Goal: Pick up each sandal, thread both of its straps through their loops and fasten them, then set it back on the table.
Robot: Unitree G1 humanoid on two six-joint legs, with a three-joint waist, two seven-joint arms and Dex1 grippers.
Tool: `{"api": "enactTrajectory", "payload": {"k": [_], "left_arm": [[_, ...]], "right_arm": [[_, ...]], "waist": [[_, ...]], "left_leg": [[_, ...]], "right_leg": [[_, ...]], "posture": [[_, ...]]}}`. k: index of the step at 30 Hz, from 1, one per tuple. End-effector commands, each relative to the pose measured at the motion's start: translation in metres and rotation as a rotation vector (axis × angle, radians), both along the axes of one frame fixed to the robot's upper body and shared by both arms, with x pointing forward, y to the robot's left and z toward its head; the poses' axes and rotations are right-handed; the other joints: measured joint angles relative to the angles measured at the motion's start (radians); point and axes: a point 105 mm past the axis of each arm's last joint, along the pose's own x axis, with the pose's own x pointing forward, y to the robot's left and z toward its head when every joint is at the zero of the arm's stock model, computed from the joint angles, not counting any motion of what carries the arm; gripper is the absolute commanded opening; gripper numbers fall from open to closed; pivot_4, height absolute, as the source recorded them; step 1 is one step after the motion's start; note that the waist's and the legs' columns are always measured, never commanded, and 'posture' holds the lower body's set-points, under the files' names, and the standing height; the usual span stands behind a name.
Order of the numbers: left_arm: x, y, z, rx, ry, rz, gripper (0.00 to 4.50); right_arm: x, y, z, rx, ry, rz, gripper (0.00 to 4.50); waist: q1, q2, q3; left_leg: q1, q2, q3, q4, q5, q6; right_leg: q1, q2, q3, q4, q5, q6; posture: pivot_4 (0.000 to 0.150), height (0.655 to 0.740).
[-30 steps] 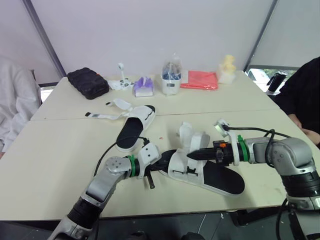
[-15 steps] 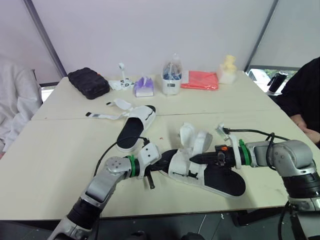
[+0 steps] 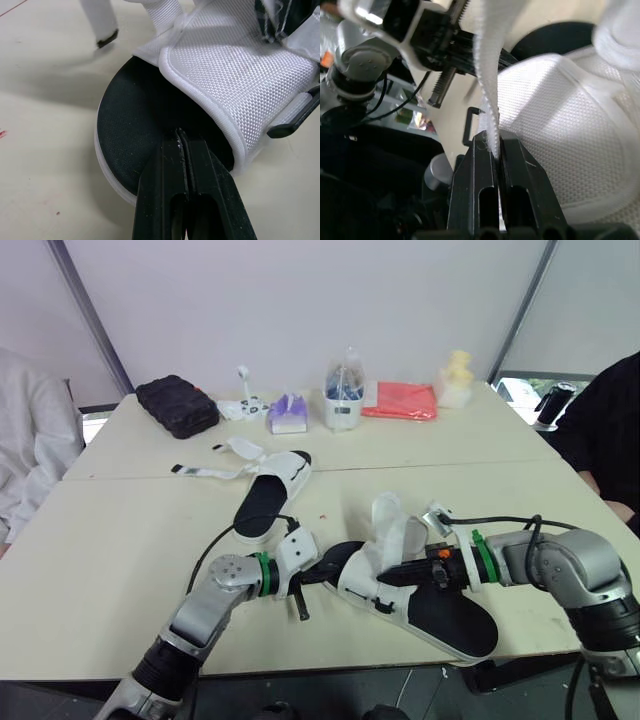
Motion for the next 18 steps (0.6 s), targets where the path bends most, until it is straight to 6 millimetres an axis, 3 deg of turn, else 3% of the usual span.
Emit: {"api": "enactTrajectory", "payload": {"k": [1, 7, 15, 18], "left_arm": [[-0.004, 0.004, -0.007, 0.026, 0.038, -0.014, 0.0], [-0.006, 0.003, -0.009, 0.027, 0.052, -0.027, 0.0], [-0.012, 0.005, -0.017, 0.042, 0.1, -0.04, 0.0], [-0.017, 0.009, -0.023, 0.062, 0.132, -0.046, 0.0]], "right_arm": [[-0.009, 0.0, 0.003, -0.031, -0.051, 0.073, 0.03], [-0.022, -0.001, -0.004, -0.125, -0.139, 0.175, 0.03], [-0.023, 0.003, -0.017, -0.157, -0.141, 0.197, 0.03], [-0.019, 0.004, -0.014, -0.141, -0.154, 0.193, 0.88]], "waist": [[0.0, 0.0, 0.0], [0.001, 0.0, 0.0], [0.001, 0.0, 0.0], [0.0, -0.001, 0.0]], "left_leg": [[0.0, 0.0, 0.0, 0.0, 0.0, 0.0], [0.0, 0.0, 0.0, 0.0, 0.0, 0.001], [0.0, 0.0, 0.0, 0.0, 0.0, 0.001], [0.002, 0.0, 0.0, 0.0, -0.001, 0.001]], "right_leg": [[0.0, 0.0, 0.0, 0.0, 0.0, 0.0], [0.001, 0.0, 0.0, -0.001, 0.0, 0.0], [0.001, 0.0, -0.001, -0.001, 0.0, 0.0], [0.002, 0.0, 0.0, -0.001, 0.0, 0.0]], "posture": [[0.15, 0.74], [0.15, 0.74], [0.15, 0.74], [0.15, 0.74]]}}
